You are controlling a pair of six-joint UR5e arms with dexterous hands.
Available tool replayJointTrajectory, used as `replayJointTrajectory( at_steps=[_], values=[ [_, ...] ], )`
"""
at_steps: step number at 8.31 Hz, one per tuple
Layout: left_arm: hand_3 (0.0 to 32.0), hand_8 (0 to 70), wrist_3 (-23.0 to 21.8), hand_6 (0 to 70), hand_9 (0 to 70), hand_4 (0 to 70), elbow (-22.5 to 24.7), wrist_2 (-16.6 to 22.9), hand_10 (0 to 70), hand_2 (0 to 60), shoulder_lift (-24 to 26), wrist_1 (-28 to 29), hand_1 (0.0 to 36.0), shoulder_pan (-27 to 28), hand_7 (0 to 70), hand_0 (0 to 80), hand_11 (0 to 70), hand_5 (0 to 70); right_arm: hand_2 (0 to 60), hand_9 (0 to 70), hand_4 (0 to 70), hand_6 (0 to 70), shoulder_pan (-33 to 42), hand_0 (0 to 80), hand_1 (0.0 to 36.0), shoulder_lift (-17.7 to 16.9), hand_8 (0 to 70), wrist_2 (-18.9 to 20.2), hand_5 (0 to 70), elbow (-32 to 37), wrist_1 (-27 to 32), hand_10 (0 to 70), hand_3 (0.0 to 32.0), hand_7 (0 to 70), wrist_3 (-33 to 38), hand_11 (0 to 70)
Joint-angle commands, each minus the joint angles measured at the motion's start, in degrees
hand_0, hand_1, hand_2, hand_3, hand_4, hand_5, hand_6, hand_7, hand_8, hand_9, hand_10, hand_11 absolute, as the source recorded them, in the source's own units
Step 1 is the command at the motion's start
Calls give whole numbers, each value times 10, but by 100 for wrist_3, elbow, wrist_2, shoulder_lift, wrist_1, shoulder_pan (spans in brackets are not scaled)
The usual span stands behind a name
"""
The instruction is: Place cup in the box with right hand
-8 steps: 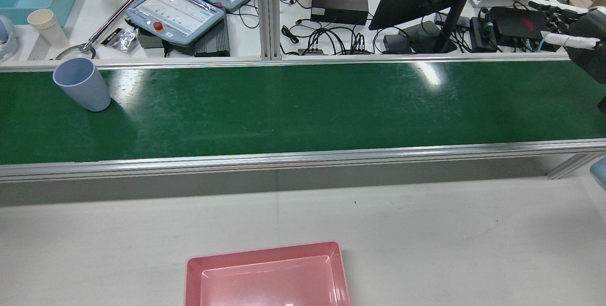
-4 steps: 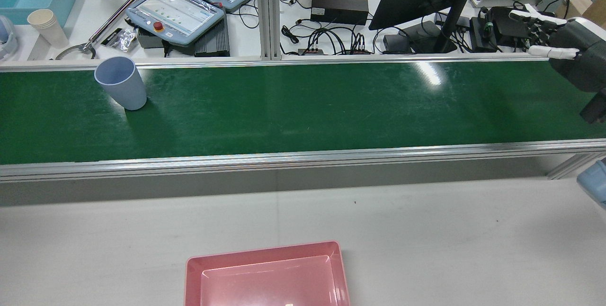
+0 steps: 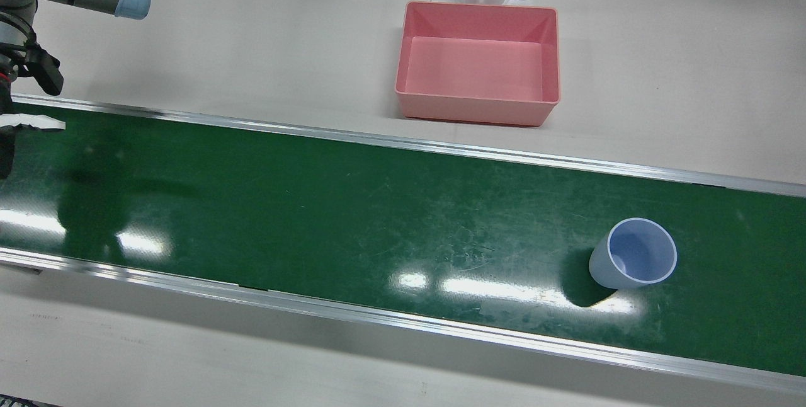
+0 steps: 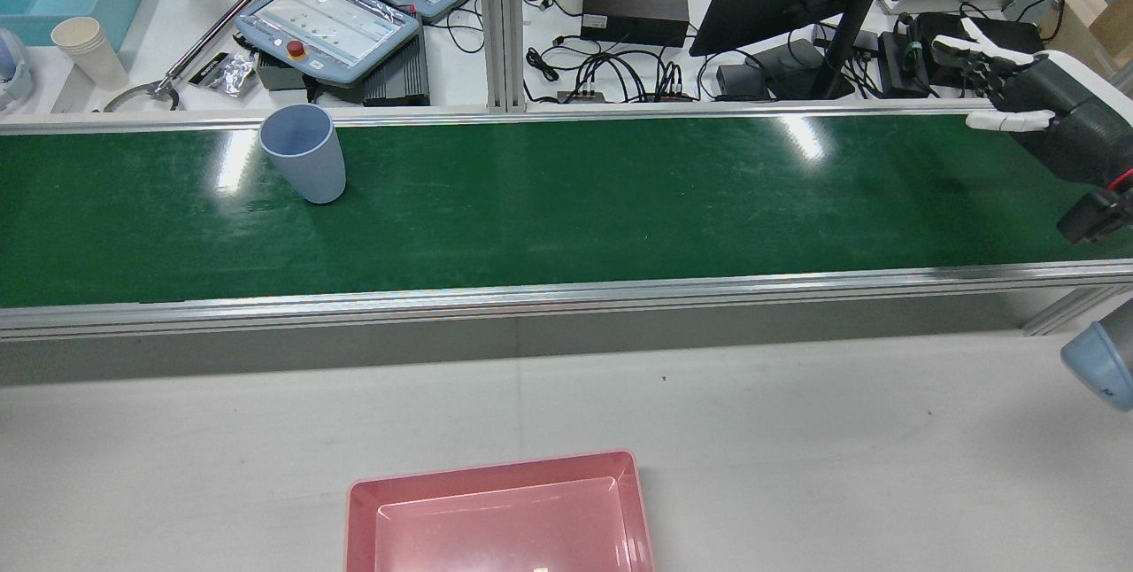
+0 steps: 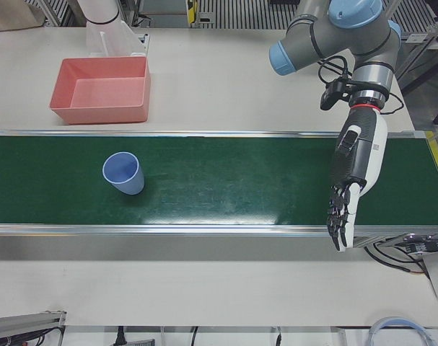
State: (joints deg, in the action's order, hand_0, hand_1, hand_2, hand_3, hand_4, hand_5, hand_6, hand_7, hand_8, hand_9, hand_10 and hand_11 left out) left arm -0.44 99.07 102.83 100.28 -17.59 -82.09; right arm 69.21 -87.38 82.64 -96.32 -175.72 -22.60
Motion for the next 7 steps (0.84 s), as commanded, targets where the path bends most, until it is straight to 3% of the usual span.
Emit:
replayJointTrajectory(
  at_steps=[1,3,7],
  values=[
    [0,0,0,0,0,0,16,0,0,0,0,-7,0,0,0,0,0,0,120,0,0,0,-30,451,146,45,5,-108,42,53,55,0,0,0,-16,0],
    [0,0,9,0,0,0,69,0,0,0,9,-34,0,-9,0,0,0,0,137,0,0,6,-118,456,156,116,2,-336,42,-210,-32,0,0,0,1,0],
    [0,0,0,0,0,0,77,0,0,0,9,-34,0,-9,0,0,0,0,131,0,0,1,-171,456,155,-305,0,-337,42,-327,-68,0,0,0,-51,0]
  ],
)
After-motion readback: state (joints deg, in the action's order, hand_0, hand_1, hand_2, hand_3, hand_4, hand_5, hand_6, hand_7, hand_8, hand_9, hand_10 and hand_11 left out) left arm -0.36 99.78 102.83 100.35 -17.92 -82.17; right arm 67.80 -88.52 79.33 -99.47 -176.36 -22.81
